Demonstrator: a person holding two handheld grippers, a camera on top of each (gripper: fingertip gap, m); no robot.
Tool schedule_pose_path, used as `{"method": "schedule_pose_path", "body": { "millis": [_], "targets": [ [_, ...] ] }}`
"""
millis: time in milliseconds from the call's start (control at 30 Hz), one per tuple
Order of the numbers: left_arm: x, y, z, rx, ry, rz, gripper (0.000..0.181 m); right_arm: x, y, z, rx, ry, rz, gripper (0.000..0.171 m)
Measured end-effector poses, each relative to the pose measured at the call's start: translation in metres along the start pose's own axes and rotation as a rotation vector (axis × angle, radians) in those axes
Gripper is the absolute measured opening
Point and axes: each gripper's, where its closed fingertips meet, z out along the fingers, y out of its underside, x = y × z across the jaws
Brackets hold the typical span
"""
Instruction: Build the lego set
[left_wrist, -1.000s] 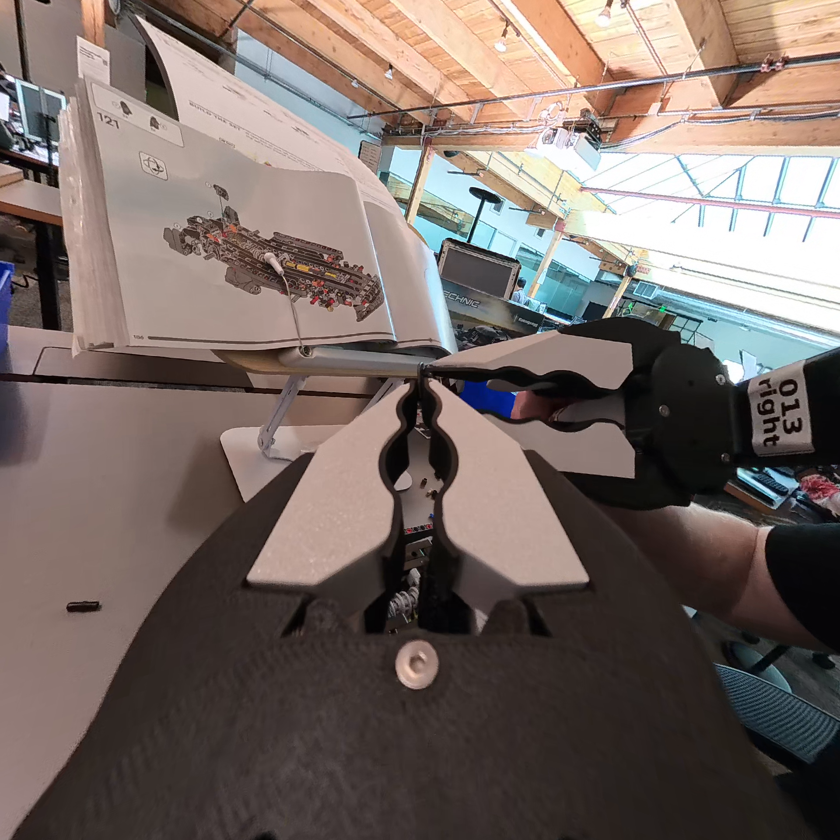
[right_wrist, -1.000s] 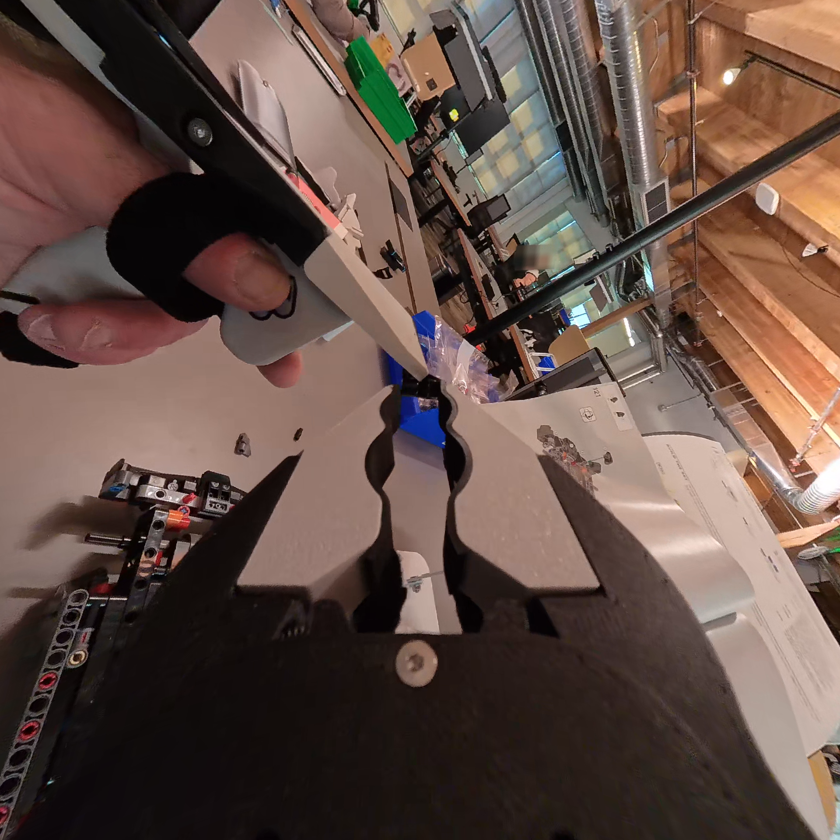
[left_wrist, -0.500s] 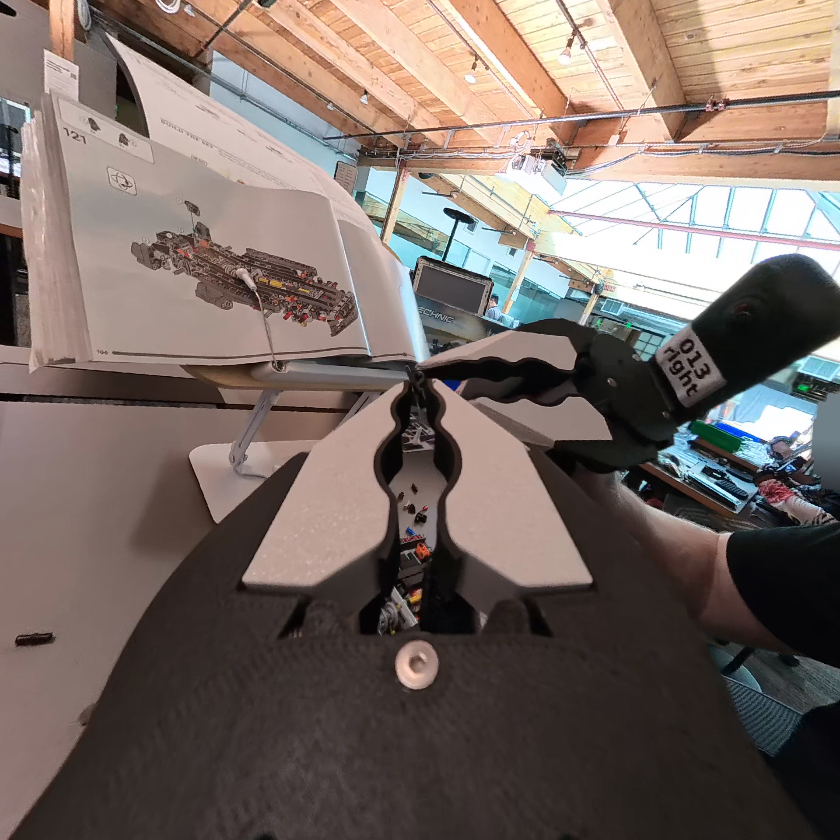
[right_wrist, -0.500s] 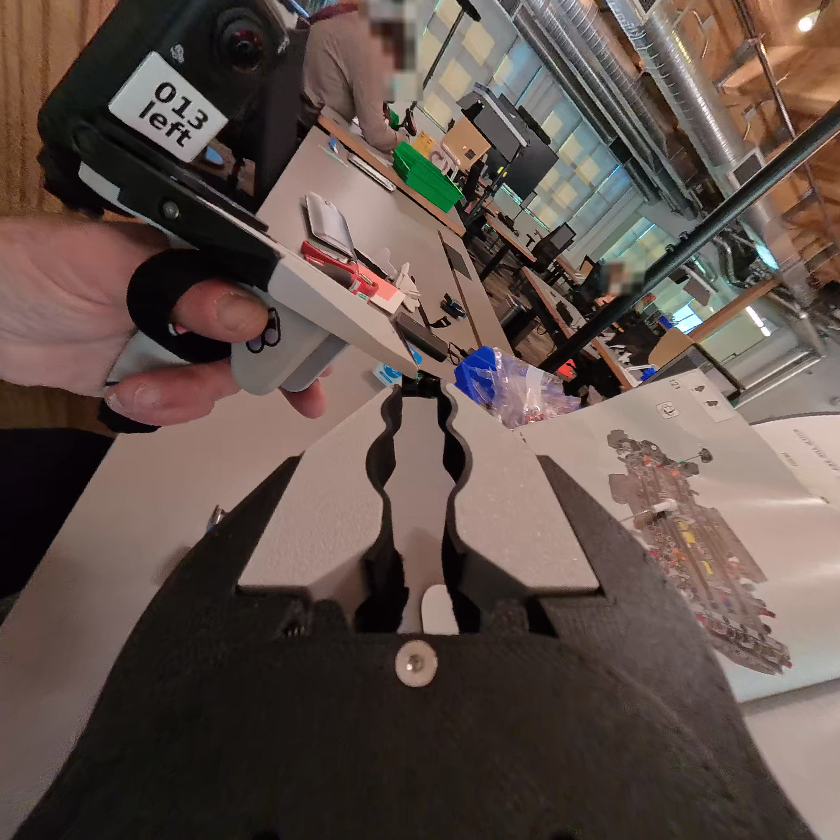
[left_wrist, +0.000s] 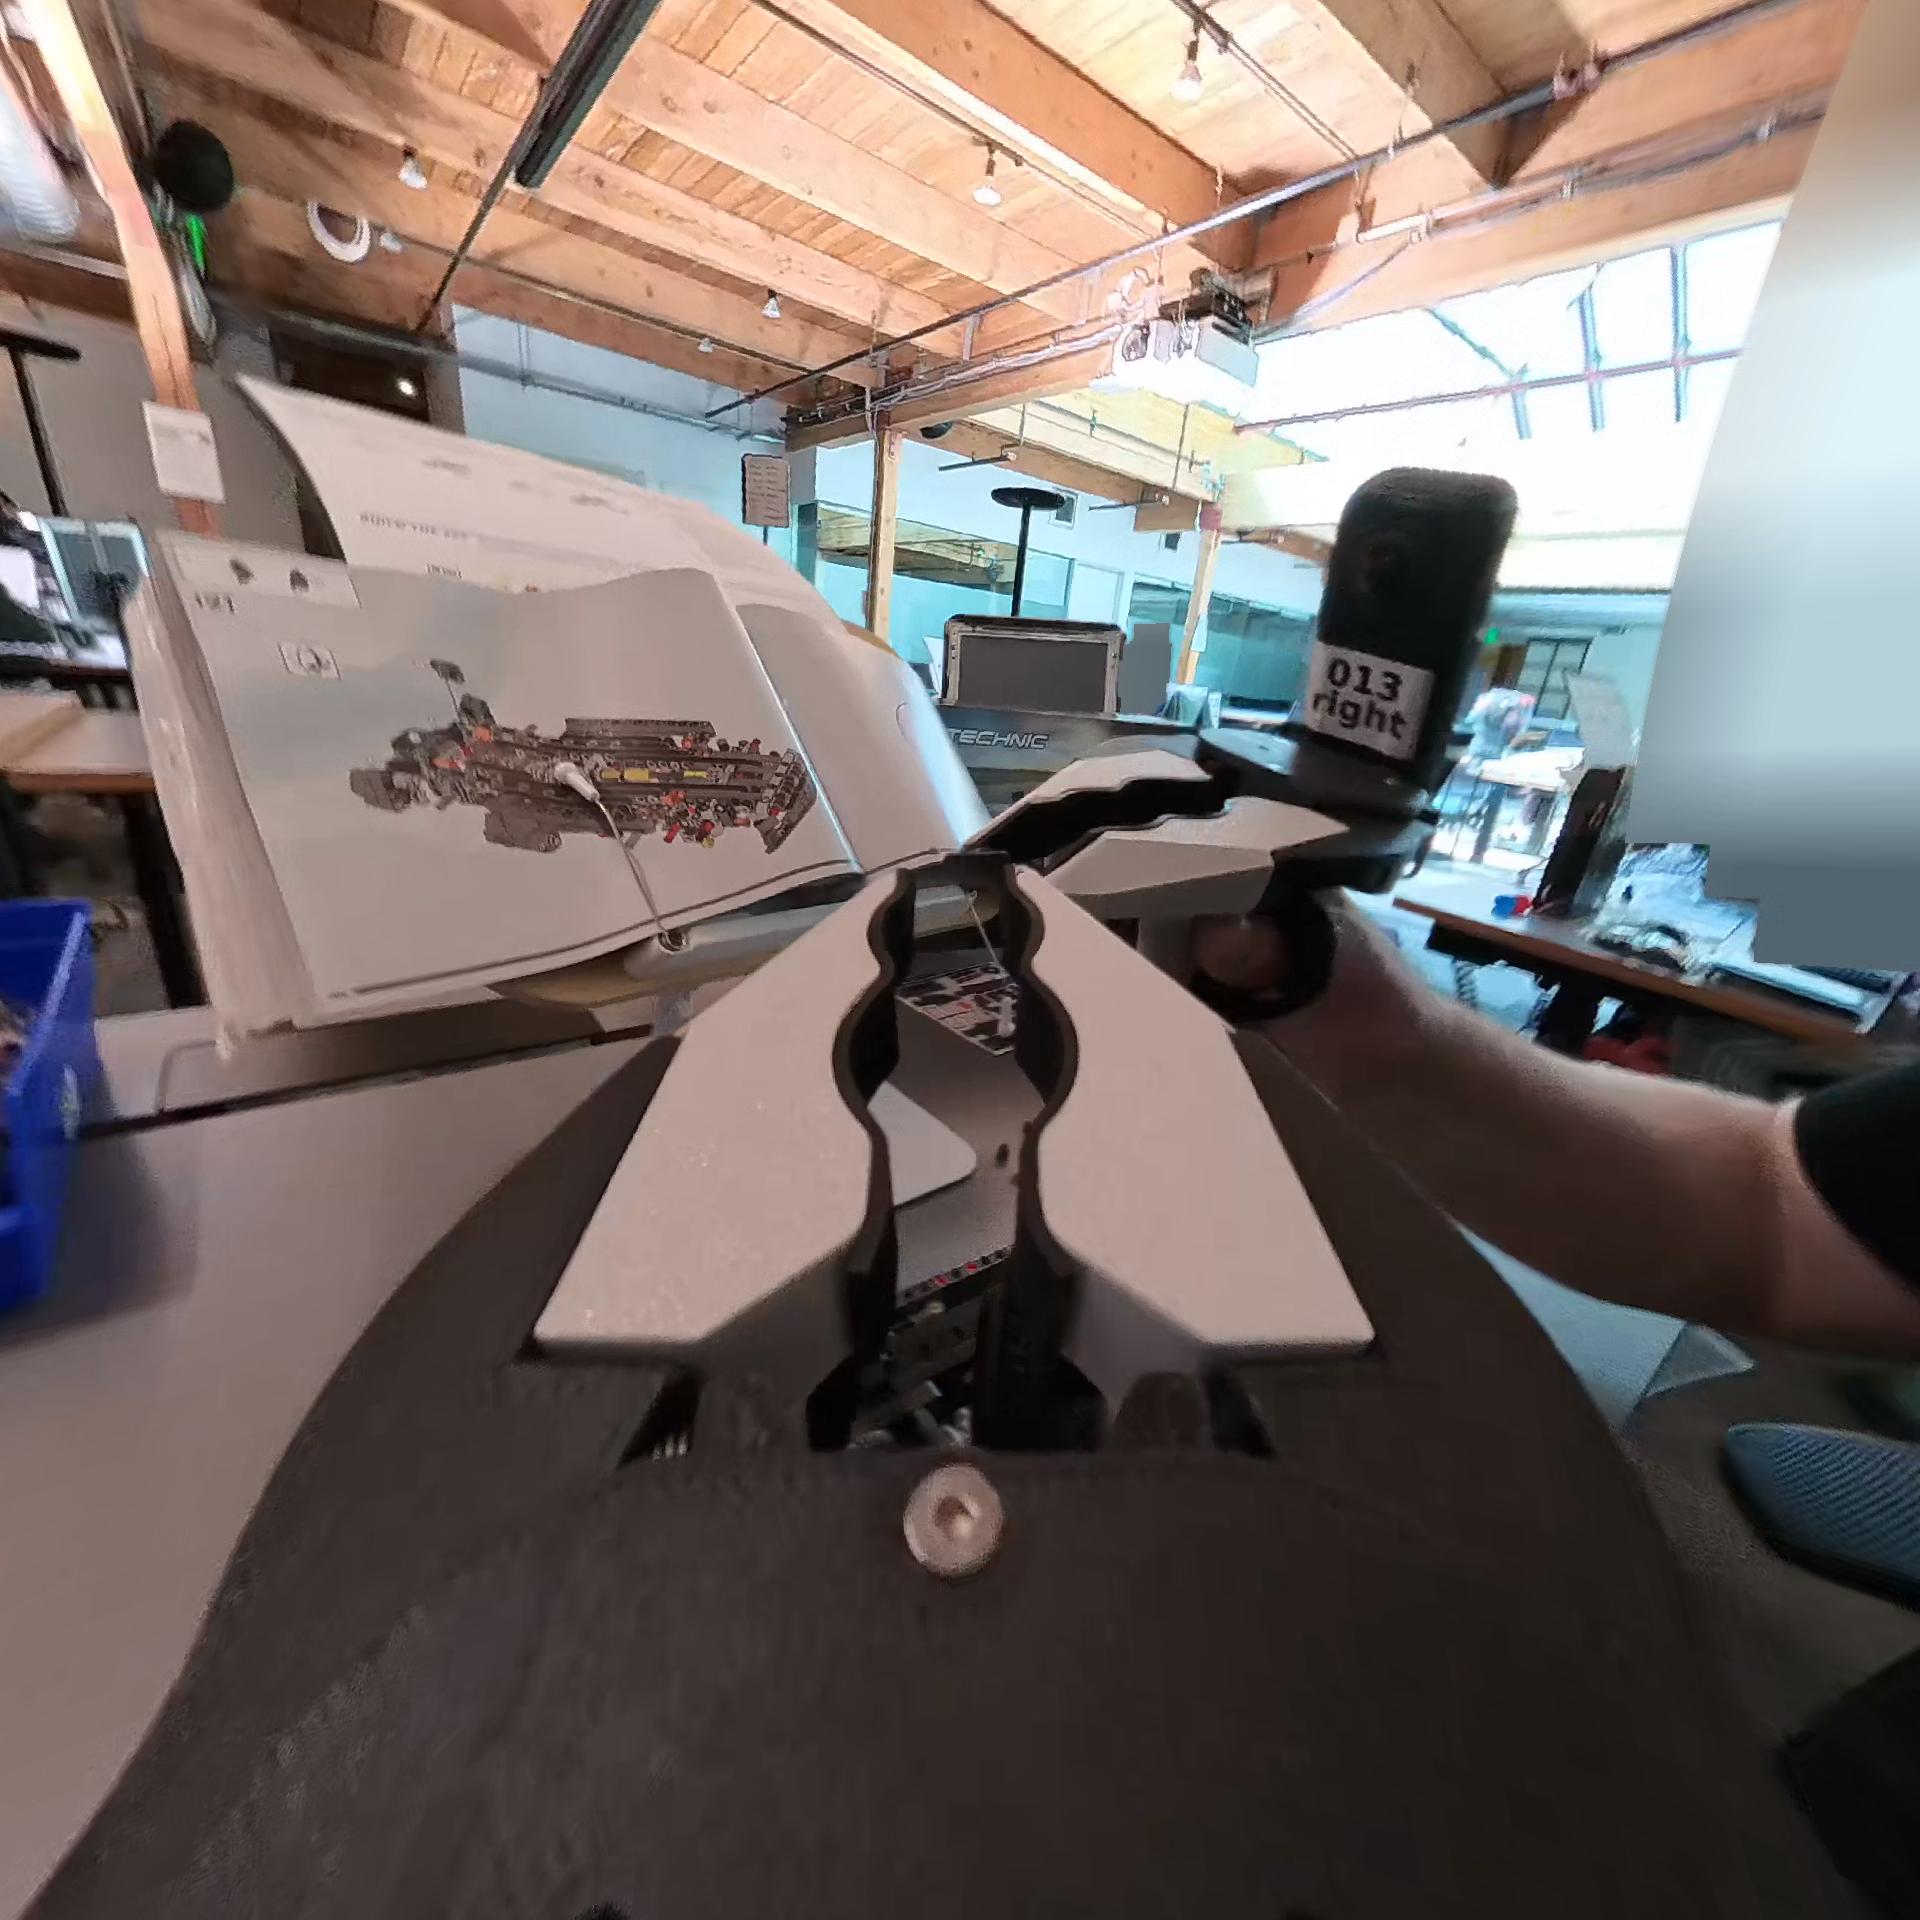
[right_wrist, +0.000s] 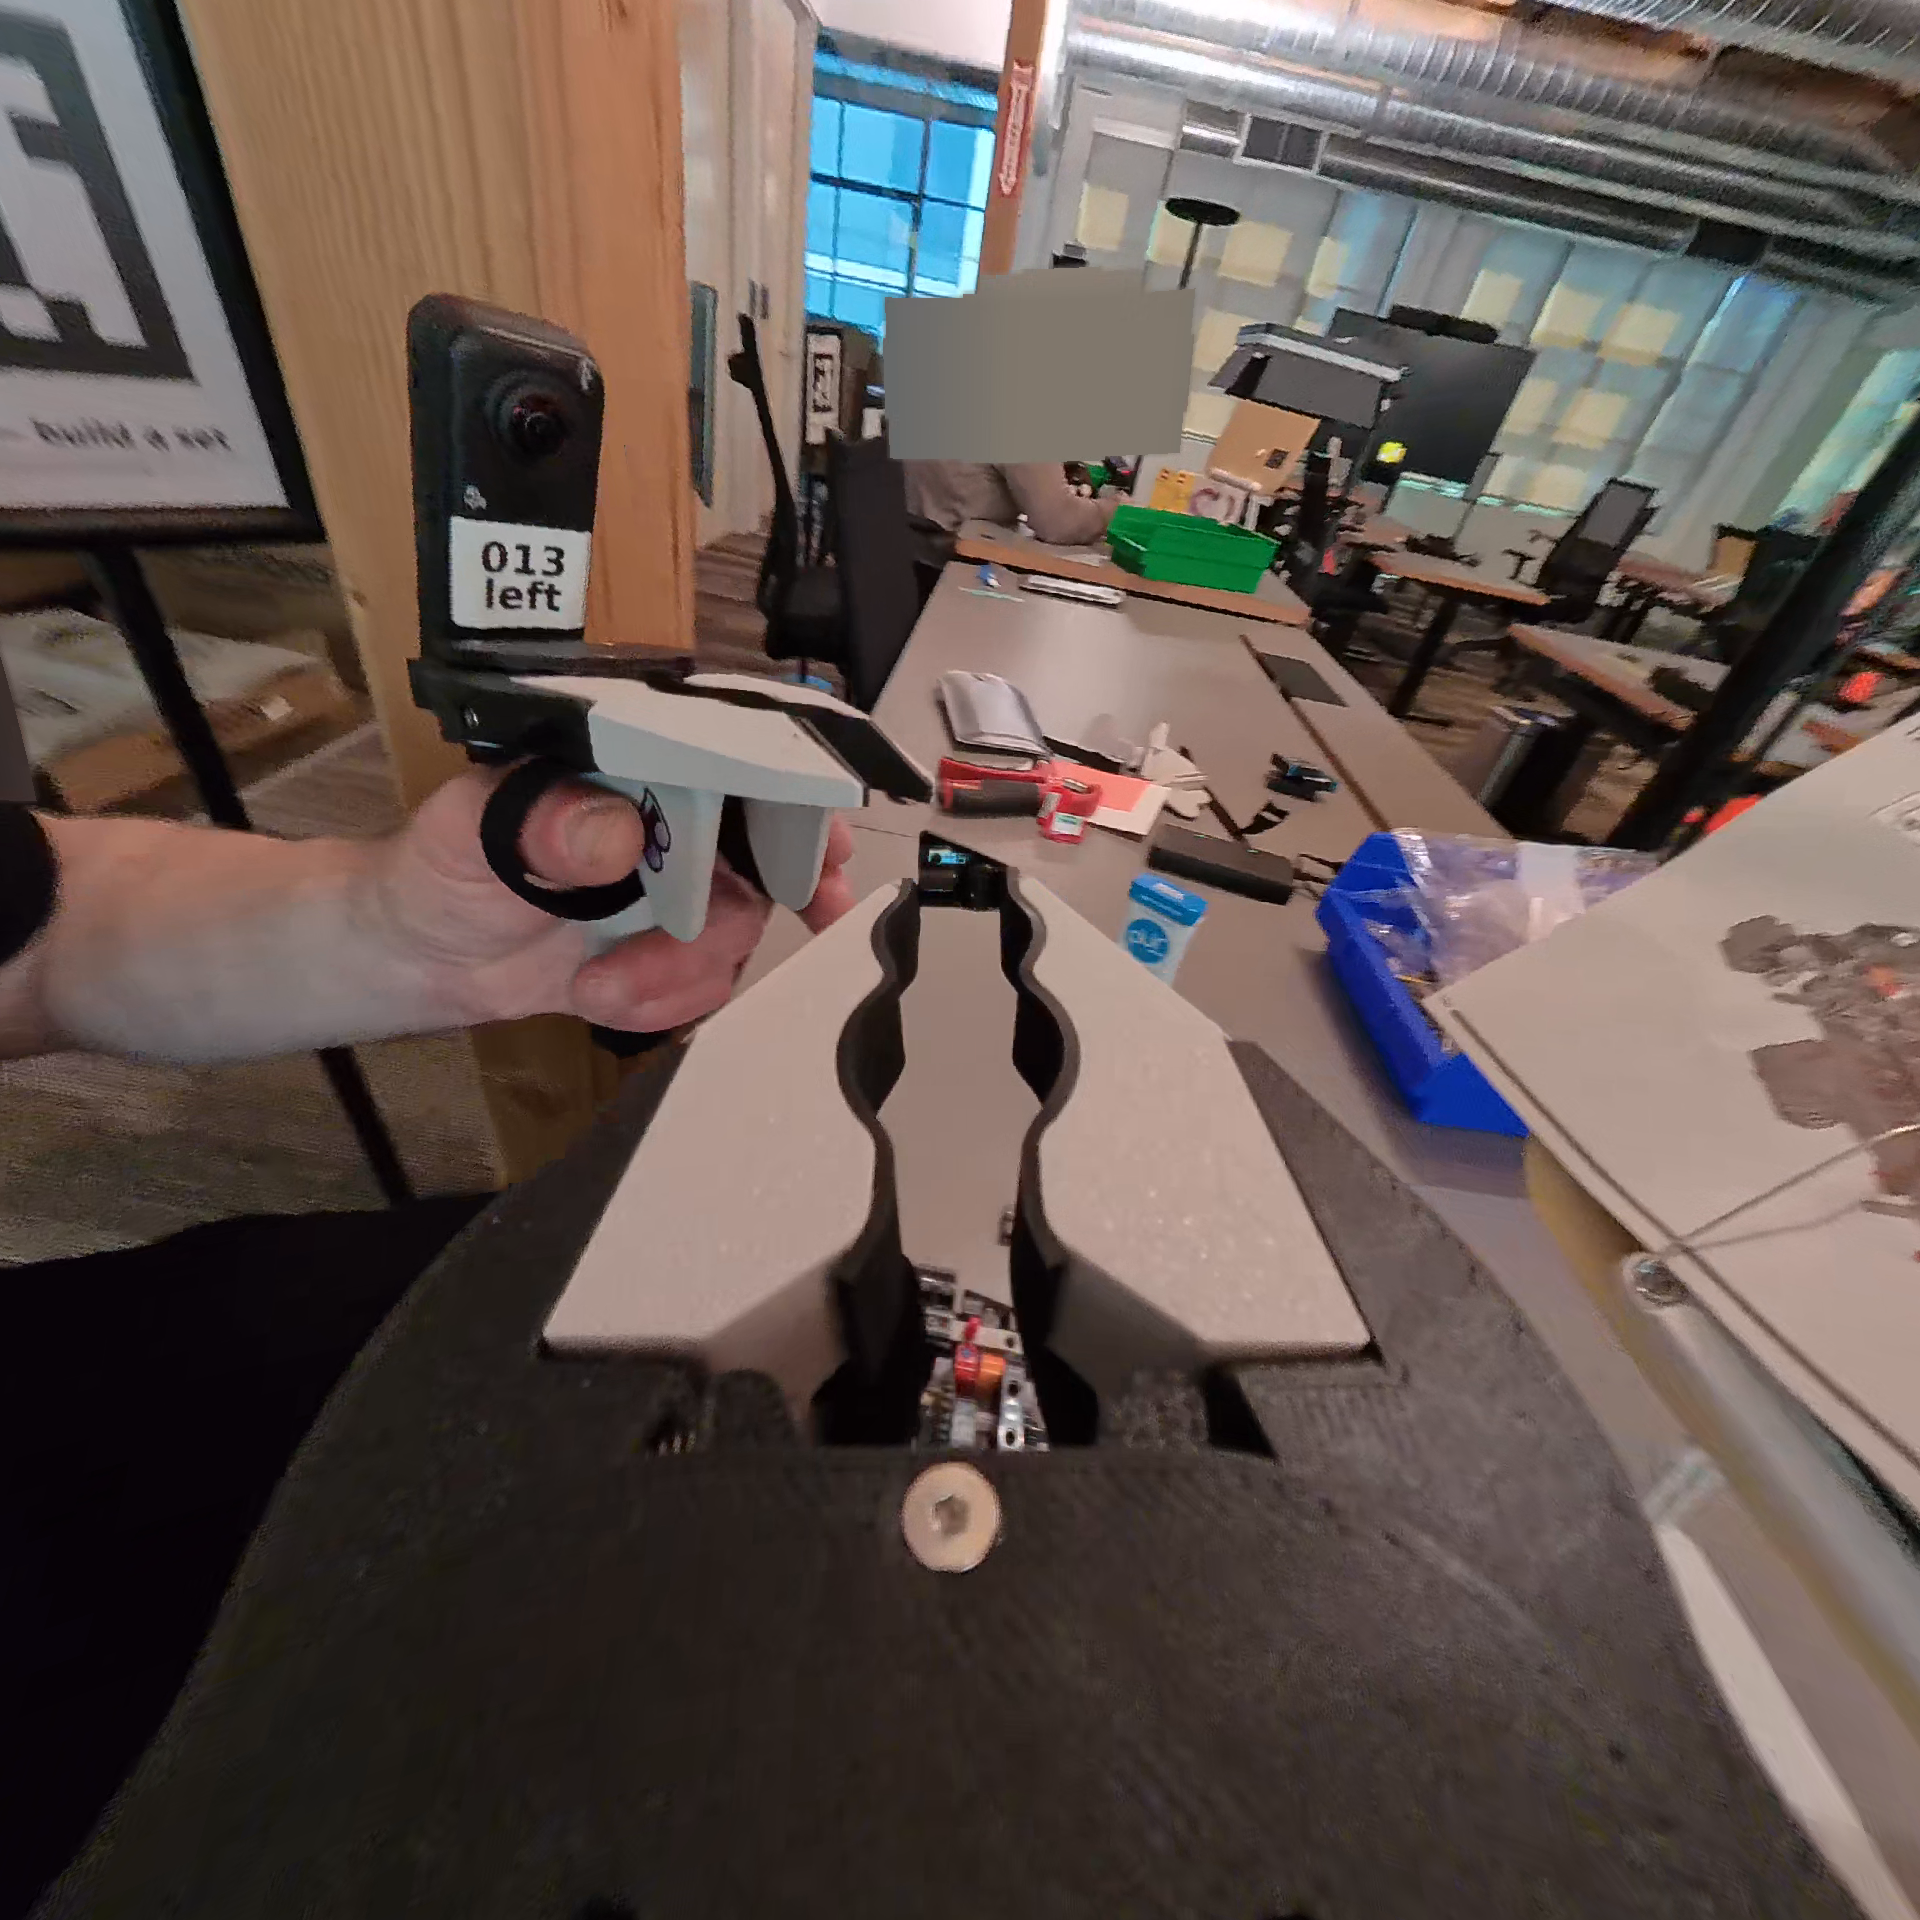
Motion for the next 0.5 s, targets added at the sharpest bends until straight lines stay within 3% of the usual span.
{"method": "schedule_pose_path", "body": {
  "millis": [300, 500],
  "targets": [
    [0.014, -0.002, 0.000, -0.083, 0.021, 0.458, 0.017, -0.015, 0.004, -0.006, 0.029, -0.260, 0.254, 0.012],
    [0.037, 0.009, 0.000, -0.196, 0.153, 0.777, 0.017, -0.026, 0.010, -0.014, 0.043, -0.478, 0.390, 0.013]
  ]
}}
